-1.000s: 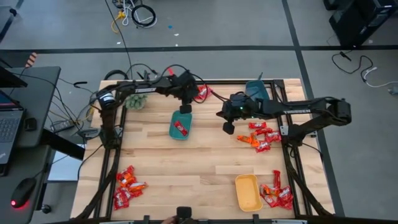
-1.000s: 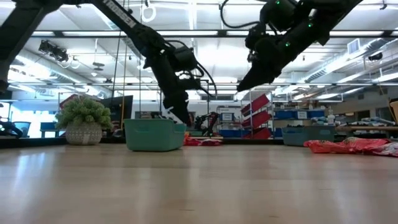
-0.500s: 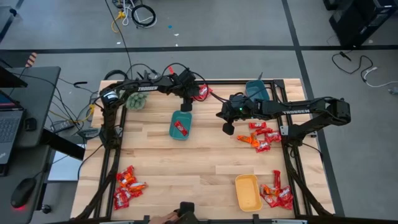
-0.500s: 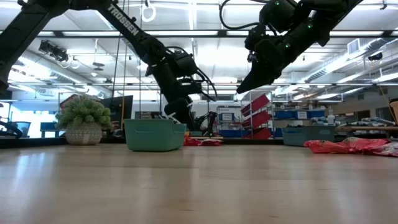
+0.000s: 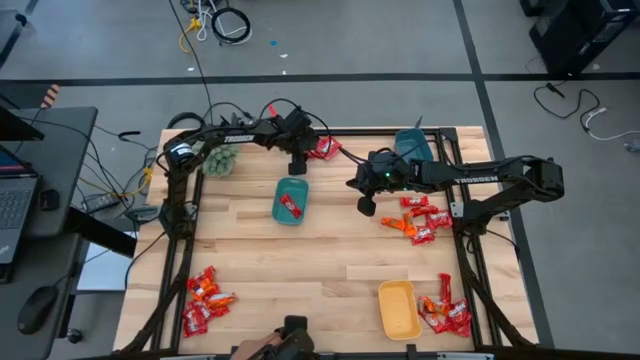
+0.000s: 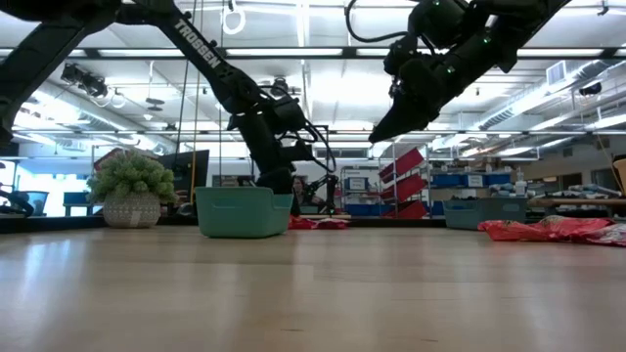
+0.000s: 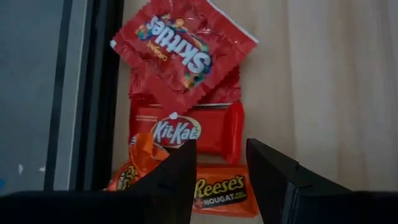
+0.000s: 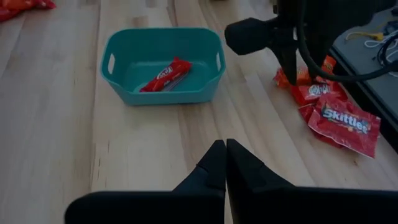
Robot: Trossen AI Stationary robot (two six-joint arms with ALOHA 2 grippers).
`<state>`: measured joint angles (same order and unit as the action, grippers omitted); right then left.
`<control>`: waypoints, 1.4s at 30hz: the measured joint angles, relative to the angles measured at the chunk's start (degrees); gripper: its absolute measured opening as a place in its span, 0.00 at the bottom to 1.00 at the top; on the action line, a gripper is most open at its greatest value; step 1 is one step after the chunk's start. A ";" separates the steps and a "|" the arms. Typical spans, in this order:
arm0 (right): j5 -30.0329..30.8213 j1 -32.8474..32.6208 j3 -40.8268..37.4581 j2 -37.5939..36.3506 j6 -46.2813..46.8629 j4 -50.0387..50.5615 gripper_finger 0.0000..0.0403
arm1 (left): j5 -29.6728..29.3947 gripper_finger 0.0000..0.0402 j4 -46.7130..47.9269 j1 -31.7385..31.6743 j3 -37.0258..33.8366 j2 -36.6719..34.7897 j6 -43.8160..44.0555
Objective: Sort candy
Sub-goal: Put the small red candy into the green bin
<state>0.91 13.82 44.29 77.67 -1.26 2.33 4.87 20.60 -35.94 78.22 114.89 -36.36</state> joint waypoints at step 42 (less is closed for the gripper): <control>0.15 0.00 0.00 0.02 -0.44 -1.45 0.00 | -2.74 0.00 -0.20 0.90 -0.20 0.91 -3.93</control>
<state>1.06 13.82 44.30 77.69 -1.69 0.89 2.13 20.40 -35.05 78.02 115.80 -40.29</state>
